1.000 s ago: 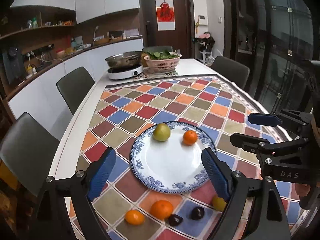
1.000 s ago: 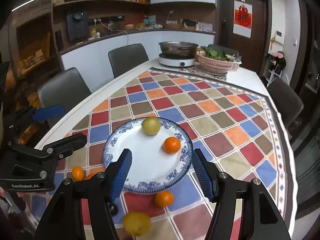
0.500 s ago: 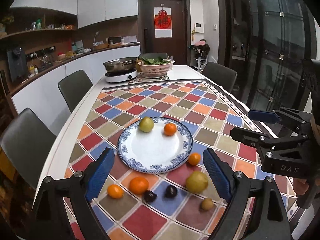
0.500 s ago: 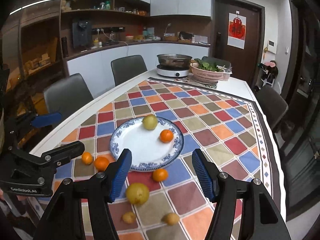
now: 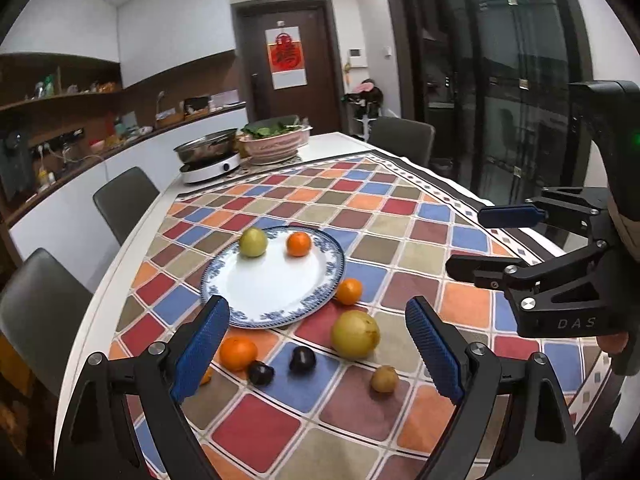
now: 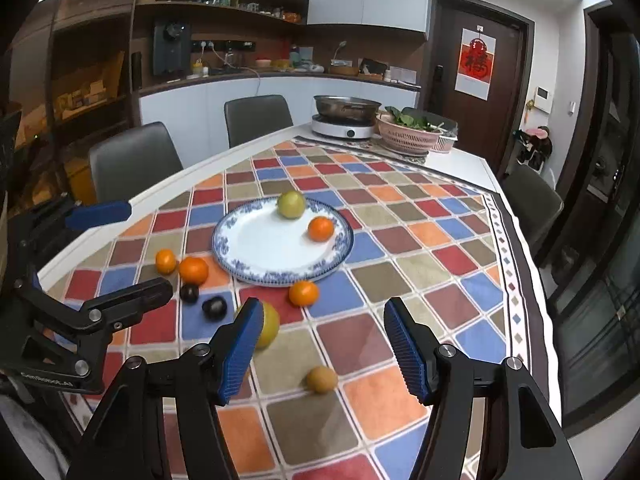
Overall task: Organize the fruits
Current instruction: 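Grasp a small brown fruit with the left tool while the right tool grasps another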
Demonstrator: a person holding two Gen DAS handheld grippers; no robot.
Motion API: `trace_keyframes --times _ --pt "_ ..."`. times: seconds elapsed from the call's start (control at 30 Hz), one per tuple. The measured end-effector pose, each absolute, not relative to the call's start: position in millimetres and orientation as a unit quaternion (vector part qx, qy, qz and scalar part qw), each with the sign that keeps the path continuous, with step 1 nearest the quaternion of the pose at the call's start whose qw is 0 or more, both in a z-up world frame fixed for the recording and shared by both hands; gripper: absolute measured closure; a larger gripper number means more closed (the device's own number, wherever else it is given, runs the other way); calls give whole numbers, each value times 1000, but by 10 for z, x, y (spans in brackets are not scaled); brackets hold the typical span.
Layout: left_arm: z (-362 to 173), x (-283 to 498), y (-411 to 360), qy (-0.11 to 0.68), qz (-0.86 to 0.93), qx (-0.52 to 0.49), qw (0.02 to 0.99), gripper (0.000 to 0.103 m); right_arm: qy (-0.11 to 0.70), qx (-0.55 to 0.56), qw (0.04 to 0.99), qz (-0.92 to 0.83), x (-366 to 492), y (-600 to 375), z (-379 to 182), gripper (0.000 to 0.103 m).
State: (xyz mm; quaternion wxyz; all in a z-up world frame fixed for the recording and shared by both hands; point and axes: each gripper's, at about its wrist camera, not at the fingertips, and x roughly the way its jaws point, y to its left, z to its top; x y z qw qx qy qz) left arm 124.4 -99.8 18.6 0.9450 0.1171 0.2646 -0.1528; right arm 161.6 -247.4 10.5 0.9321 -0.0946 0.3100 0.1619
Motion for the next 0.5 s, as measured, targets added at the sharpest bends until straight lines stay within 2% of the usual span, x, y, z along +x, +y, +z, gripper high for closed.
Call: trace_keyframes --times 0.2,0.5 --pt "-40 1278 -1092 293 -169 126 933 13 328 -93 924 172 1558 -2524 -105 40" --pt "-399 1345 -1191 346 -191 133 909 24 369 -78 910 171 1607 -2596 -485 40"
